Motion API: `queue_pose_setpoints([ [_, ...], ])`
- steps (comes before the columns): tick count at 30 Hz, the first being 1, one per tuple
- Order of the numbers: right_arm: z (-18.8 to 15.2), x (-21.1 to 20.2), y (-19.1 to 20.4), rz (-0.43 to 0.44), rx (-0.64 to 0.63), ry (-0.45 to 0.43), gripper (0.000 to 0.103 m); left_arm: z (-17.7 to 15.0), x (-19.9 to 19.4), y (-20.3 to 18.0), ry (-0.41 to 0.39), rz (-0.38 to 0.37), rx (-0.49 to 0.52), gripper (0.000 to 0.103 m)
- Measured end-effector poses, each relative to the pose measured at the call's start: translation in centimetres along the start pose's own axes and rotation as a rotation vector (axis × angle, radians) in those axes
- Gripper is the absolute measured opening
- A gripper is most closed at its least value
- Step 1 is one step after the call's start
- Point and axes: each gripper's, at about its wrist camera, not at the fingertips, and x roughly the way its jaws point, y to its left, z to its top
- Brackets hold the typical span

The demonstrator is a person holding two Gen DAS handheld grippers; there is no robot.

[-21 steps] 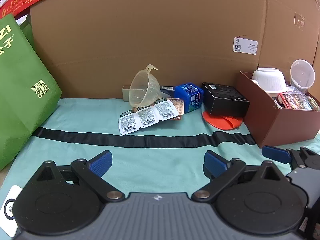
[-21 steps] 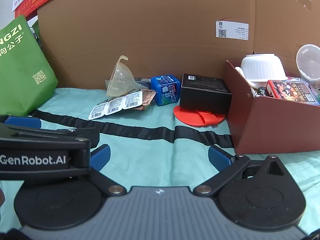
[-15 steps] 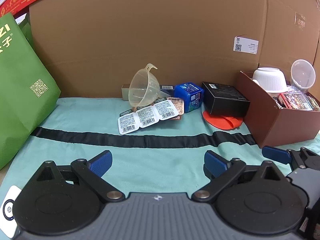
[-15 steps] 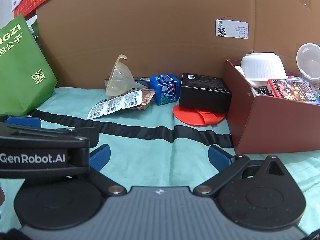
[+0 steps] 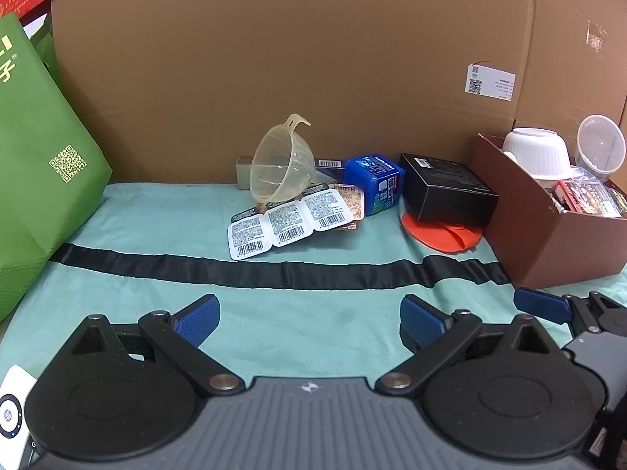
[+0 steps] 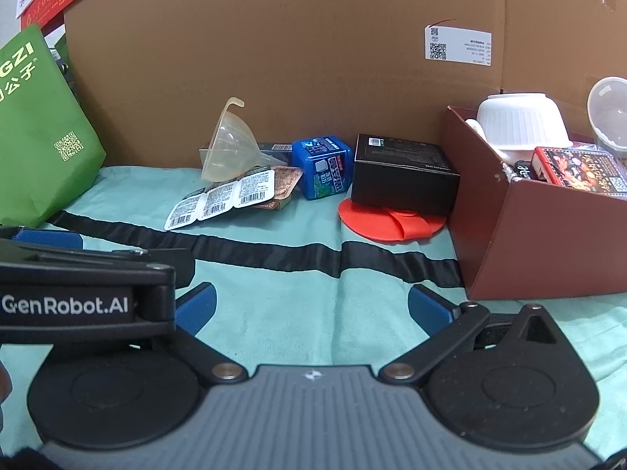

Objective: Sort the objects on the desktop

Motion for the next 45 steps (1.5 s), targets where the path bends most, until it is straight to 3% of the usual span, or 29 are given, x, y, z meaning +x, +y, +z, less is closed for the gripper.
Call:
queue_pose_setpoints([
  [11,0.4,2.1,0.1,0.021,-0.027,0.015,0.101,0.7,2.3,0.9,0.019,0.01,-0.022,0.102],
  [18,1.9,4.5,0.2,0.046,-0.071,0.018,0.101,1.5,4.8,2.3,0.045,-0.032,-0.054,0.101],
  [29,4.5,10.4,0.6,0.201,-0.107,0.016,0.1,4.6,9.9,5.3,0.041,-0.071,-0.079,0.093],
  [32,5.0,11.7,0.7,0.244,-0.103,0.014,0.089,5.4,11.8,5.6,0.047,-0.073,-0.061,0.092],
  [36,5.6,13.3,0.8,0.274,-0.111,0.012,0.086,6.1,13.9,6.0,0.072,-0.105,-0.055,0.092],
  [39,5.8,14.4,0.7,0.307,-0.108,0.011,0.079,6.6,15.2,6.2,0.084,-0.124,-0.058,0.092],
  [41,6.0,14.9,0.6,0.322,-0.104,0.015,0.062,6.7,16.2,6.2,0.098,-0.141,-0.052,0.093],
  [43,6.1,15.1,0.4,0.329,-0.088,0.024,0.052,6.8,16.7,6.3,0.084,-0.149,-0.046,0.093],
  [45,6.1,14.9,-0.1,0.338,-0.071,0.016,0.037,7.0,16.6,6.5,0.074,-0.177,-0.065,0.083],
])
